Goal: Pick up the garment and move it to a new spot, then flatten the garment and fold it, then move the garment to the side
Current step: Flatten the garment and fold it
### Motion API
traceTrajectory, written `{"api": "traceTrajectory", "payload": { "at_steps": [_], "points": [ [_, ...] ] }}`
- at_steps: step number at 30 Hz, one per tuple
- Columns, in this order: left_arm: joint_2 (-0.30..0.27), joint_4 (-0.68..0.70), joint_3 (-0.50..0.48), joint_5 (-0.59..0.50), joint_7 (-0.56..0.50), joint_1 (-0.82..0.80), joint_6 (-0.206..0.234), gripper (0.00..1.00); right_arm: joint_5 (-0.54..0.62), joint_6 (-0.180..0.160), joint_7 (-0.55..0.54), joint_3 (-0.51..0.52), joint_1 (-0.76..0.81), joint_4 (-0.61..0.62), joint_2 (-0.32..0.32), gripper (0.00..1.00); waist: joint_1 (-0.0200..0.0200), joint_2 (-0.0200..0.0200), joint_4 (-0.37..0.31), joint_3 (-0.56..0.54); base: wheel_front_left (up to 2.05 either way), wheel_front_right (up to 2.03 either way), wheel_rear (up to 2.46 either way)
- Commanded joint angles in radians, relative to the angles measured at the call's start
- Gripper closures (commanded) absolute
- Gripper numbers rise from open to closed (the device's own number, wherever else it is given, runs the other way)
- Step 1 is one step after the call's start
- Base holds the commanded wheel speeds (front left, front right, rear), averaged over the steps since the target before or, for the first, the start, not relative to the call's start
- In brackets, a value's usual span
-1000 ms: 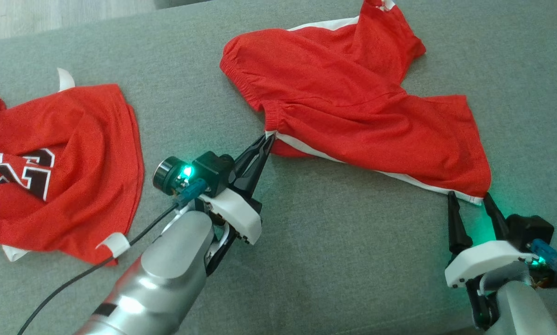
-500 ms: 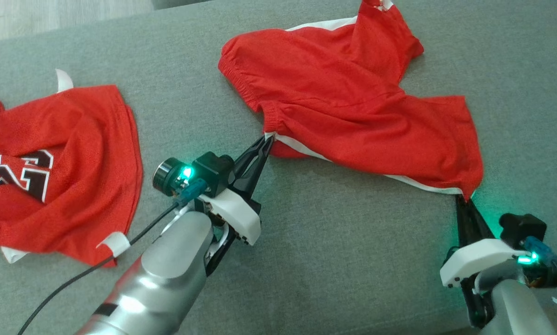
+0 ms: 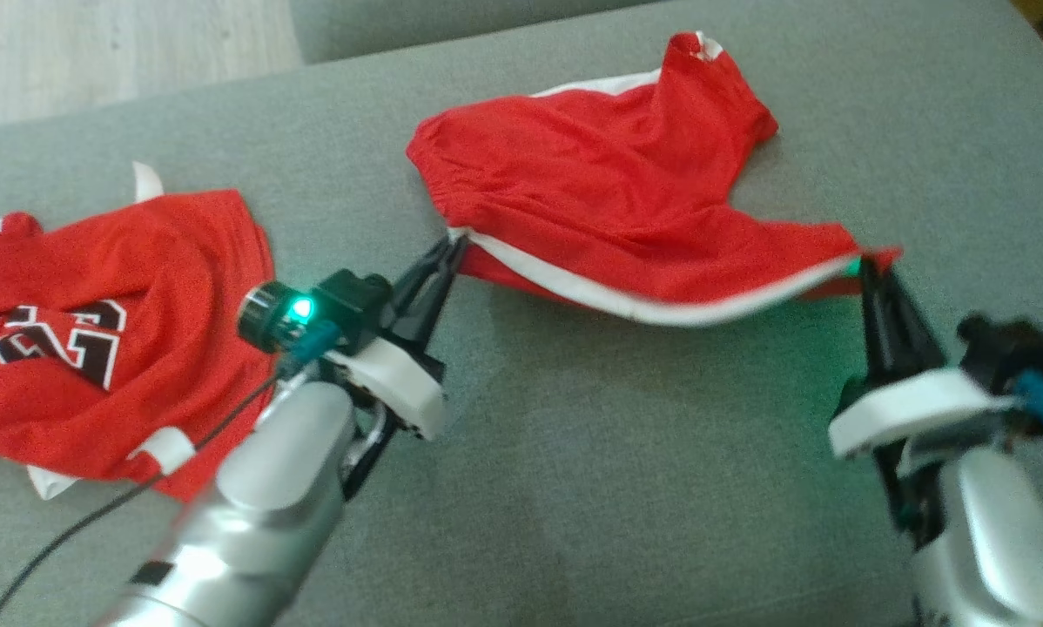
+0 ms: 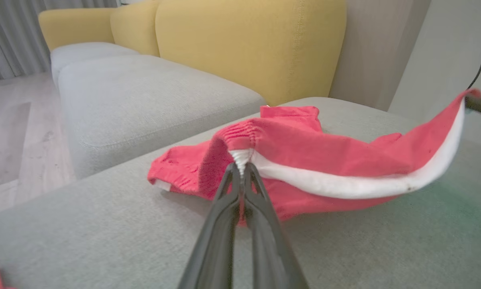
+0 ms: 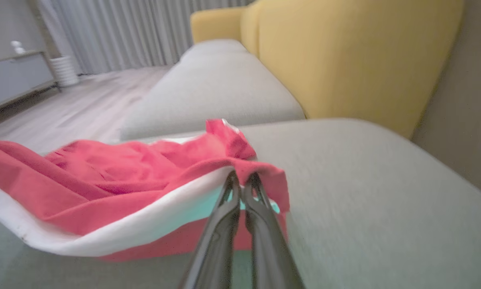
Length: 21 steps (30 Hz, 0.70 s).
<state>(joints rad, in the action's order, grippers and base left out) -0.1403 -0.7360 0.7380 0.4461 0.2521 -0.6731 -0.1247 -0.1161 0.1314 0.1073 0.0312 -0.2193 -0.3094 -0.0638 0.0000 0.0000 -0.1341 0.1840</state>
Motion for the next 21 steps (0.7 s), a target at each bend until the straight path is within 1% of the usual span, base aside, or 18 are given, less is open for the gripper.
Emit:
{"api": "traceTrajectory", "payload": {
  "at_steps": [1, 4, 7, 10, 13, 16, 21],
  "points": [
    [-0.036, 0.033, -0.043, -0.007, 0.008, -0.06, -0.002, 1.0, -0.006, -0.001, -0.01, -0.031, -0.056, 0.062, -0.028, 1.0, 0.0, 0.0, 0.008, -0.016, 0.0, 0.0, 0.0],
    [-0.076, 0.058, -0.047, -0.001, -0.013, -0.1, -0.003, 1.0, -0.023, -0.001, -0.057, -0.059, -0.108, 0.139, -0.062, 1.0, 0.0, 0.0, 0.016, -0.039, 0.0, 0.0, 0.0],
    [-0.121, 0.089, -0.051, 0.006, -0.043, -0.15, -0.004, 1.0, -0.042, -0.001, -0.102, -0.091, -0.18, 0.185, -0.098, 1.0, 0.0, 0.0, 0.021, -0.064, 0.0, 0.0, 0.0],
    [-0.161, 0.121, -0.056, 0.021, -0.077, -0.197, -0.005, 1.0, -0.066, -0.001, -0.137, -0.128, -0.267, 0.201, -0.128, 1.0, 0.0, 0.0, 0.021, -0.087, 0.0, 0.0, 0.0],
    [-0.194, 0.154, -0.062, 0.033, -0.1, -0.242, -0.005, 1.0, -0.083, -0.001, -0.15, -0.165, -0.358, 0.193, -0.155, 1.0, 0.0, 0.0, 0.021, -0.11, 0.0, 0.0, 0.0],
    [-0.208, 0.184, -0.084, 0.053, -0.107, -0.274, -0.003, 1.0, -0.094, -0.001, -0.136, -0.196, -0.435, 0.168, -0.182, 1.0, 0.0, 0.0, 0.021, -0.135, 0.0, 0.0, 0.0],
    [-0.212, 0.235, -0.123, 0.076, -0.096, -0.276, 0.043, 1.0, -0.106, -0.001, -0.107, -0.239, -0.49, 0.138, -0.215, 1.0, 0.0, 0.0, 0.029, -0.17, 0.0, 0.0, 0.0]
  ]
}}
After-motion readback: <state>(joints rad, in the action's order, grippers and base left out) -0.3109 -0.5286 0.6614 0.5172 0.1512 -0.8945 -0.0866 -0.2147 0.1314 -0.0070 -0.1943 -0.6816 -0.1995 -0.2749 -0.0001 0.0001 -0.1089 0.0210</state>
